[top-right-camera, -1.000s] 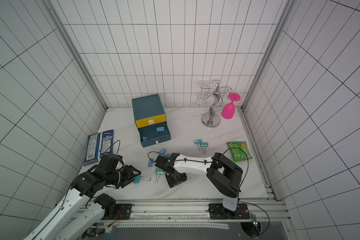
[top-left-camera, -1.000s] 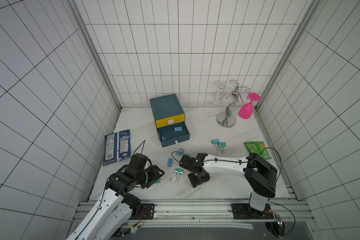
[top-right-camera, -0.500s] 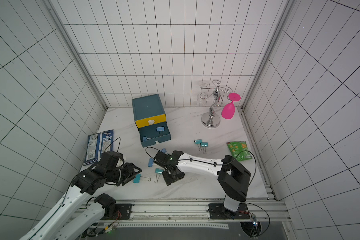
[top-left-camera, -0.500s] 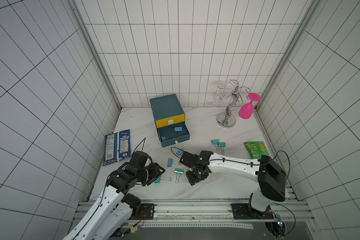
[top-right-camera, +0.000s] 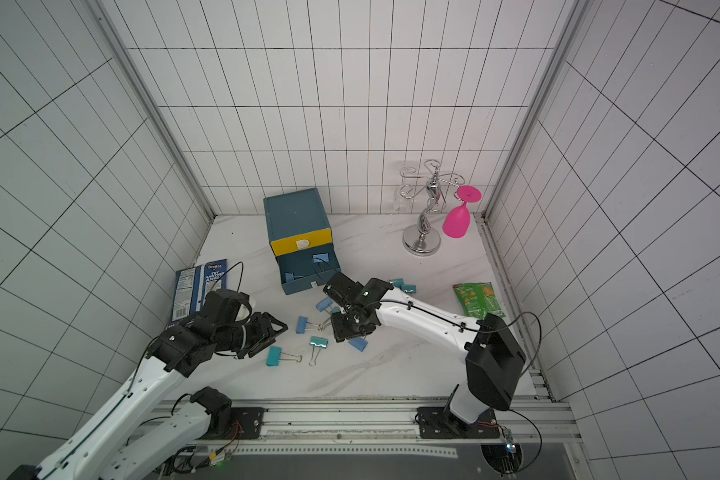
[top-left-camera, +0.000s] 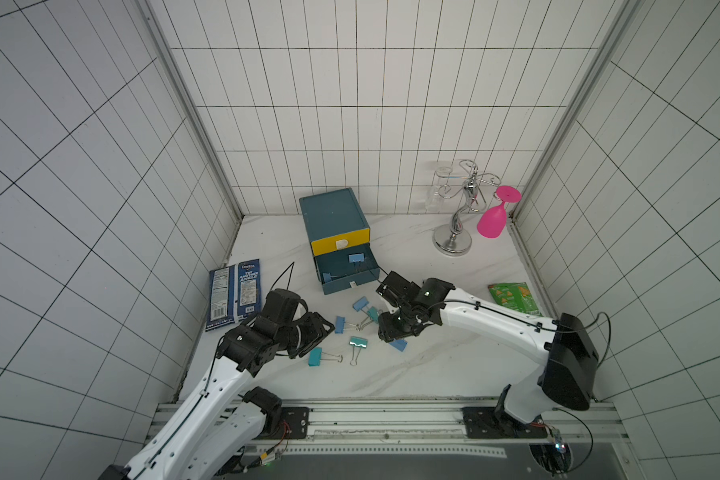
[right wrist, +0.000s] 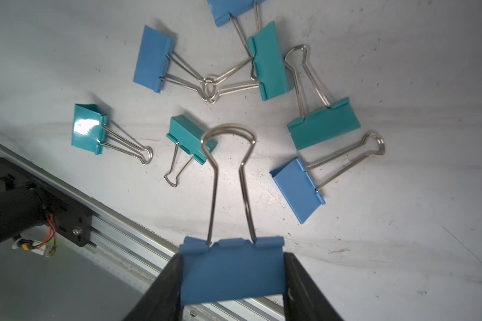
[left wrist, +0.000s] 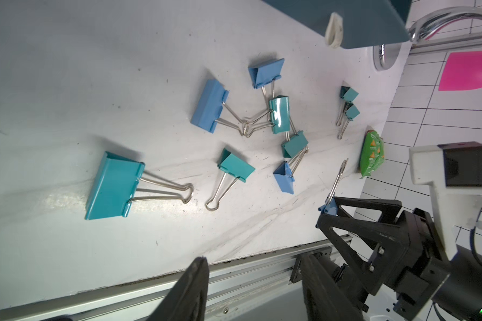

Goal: Put the binder clips in the drawer according to color
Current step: Pick up the binder clip at the center of the board, then place the binder clip in the drawer.

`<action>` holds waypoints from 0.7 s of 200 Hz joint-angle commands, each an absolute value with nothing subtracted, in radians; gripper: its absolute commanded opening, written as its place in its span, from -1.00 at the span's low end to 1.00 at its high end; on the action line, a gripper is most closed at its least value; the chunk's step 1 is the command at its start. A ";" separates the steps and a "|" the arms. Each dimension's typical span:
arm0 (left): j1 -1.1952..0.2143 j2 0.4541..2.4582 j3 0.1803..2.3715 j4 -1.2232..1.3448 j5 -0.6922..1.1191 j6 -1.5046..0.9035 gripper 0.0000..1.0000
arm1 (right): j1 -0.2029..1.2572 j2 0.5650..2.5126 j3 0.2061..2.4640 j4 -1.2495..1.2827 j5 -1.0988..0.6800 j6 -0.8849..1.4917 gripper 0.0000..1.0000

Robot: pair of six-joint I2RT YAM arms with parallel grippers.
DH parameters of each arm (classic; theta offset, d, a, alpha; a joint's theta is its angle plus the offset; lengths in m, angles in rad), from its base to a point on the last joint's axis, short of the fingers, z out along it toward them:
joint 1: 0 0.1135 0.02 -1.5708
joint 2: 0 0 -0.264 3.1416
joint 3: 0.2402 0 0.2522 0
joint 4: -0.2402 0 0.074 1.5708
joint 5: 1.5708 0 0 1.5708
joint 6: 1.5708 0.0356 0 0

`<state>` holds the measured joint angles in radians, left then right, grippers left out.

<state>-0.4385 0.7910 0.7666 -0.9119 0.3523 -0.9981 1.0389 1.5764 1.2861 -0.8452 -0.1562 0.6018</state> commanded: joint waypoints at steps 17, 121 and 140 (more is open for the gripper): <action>-0.419 0.840 0.862 -0.823 0.336 -0.977 0.16 | 0.985 1.538 1.348 -0.834 -0.200 0.615 -0.02; -0.200 1.002 1.016 -0.674 0.588 -0.990 0.16 | 0.866 1.672 1.624 -0.801 -0.329 0.609 0.00; -0.180 1.023 1.051 -0.671 0.602 -0.979 0.17 | 0.862 1.729 1.708 -0.809 -0.352 0.601 0.02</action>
